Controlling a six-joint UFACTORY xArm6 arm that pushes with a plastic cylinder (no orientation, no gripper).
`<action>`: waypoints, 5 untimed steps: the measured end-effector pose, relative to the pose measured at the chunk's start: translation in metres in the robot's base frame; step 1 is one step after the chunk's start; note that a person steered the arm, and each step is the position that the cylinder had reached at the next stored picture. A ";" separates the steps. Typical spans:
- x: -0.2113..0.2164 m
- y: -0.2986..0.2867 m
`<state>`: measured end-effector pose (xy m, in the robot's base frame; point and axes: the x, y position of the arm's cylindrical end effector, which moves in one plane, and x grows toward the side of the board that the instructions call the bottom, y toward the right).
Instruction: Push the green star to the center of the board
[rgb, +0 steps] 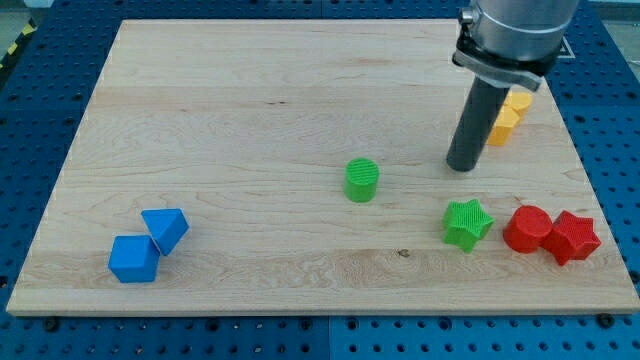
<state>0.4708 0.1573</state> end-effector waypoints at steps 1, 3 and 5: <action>0.024 0.002; 0.044 0.006; 0.071 0.007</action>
<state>0.5414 0.1639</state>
